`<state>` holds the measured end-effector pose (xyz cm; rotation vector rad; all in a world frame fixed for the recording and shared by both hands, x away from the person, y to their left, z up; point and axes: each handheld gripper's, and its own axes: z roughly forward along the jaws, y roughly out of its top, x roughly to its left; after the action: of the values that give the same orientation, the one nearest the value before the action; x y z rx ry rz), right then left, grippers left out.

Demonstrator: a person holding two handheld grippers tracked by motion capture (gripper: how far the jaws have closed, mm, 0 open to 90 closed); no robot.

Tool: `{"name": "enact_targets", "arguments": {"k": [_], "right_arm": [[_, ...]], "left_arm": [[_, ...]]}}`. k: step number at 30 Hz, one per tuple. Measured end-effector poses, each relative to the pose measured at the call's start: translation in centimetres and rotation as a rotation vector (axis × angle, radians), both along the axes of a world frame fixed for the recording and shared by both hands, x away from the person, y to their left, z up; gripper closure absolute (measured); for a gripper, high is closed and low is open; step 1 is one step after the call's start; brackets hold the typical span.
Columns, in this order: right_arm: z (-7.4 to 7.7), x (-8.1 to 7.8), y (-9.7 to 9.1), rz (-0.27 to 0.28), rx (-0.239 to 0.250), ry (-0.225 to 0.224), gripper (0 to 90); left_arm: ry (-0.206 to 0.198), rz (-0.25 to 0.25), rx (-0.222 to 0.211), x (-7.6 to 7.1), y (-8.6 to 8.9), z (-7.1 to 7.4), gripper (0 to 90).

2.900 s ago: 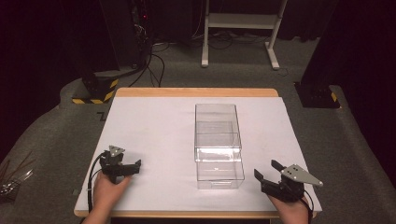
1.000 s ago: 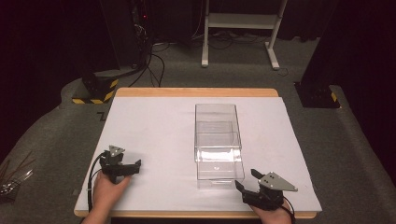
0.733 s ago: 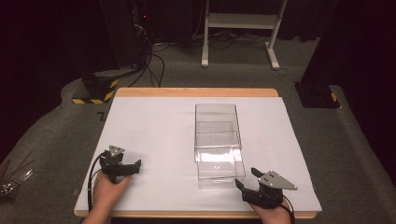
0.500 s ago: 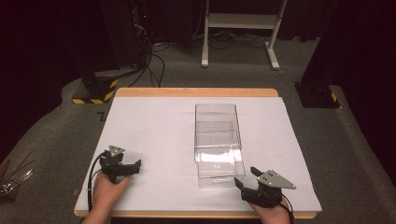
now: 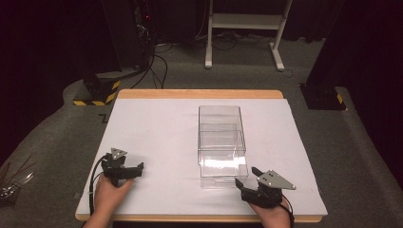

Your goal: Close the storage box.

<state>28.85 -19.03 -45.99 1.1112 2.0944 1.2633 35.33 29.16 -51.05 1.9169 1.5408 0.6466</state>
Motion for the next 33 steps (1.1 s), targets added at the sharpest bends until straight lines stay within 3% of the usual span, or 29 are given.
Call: {"name": "enact_targets", "arguments": {"k": [33], "right_arm": [[-0.7,2.2,1.4,-0.043,-0.019,-0.006,25.6]], "left_arm": [[0.000,-0.001,0.000,0.0,0.0,0.0,0.3]]}}
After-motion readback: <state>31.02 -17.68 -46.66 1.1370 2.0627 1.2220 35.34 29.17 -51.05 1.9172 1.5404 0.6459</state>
